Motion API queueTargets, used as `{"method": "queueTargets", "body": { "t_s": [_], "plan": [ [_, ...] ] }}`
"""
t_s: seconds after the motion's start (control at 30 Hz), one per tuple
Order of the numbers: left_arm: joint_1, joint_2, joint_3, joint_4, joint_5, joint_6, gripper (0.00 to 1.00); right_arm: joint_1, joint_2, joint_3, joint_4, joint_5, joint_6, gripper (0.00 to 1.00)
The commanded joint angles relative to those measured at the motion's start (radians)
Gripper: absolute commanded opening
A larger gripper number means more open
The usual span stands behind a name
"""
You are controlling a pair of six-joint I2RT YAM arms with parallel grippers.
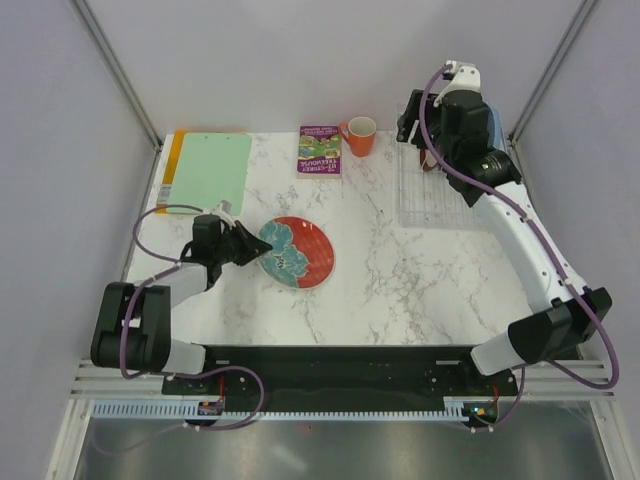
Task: Unload the plates from the dish rack
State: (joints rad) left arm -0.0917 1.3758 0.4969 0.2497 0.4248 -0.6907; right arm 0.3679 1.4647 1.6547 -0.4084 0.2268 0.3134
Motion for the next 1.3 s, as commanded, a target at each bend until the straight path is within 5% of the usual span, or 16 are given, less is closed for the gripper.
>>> {"method": "queueTargets", "body": {
  "t_s": [0.0,0.37,0.53,0.6,0.87,1.1,1.27],
  "plan": [
    [0.017,0.097,0.114,0.149,0.005,0.026,0.02,-0.084,0.083,0.085,-0.058,0.080,-0.049,0.76],
    [0.030,0.382,0.311,0.128,0.023,0.042,0.02,-0.141,0.535,0.476,-0.202,0.330,-0.188,0.75],
    [0.030,0.439,0.335,0.103,0.002,0.046,0.04,-0.145,0.581,0.467,-0.116,0.390,-0.191,0.73],
    [0.032,0.442,0.330,0.100,0.000,0.057,0.18,-0.147,0.605,0.494,-0.116,0.425,-0.214,0.73],
    [0.032,0.482,0.443,-0.067,-0.044,0.065,0.40,-0.165,0.726,0.574,-0.104,0.513,-0.296,0.73],
    [0.032,0.494,0.474,-0.133,-0.047,0.059,1.00,-0.202,0.805,0.605,-0.092,0.507,-0.295,0.73],
    [0.030,0.485,0.496,-0.194,-0.067,0.051,1.00,-0.214,0.862,0.657,-0.081,0.491,-0.300,0.73]
  ]
}}
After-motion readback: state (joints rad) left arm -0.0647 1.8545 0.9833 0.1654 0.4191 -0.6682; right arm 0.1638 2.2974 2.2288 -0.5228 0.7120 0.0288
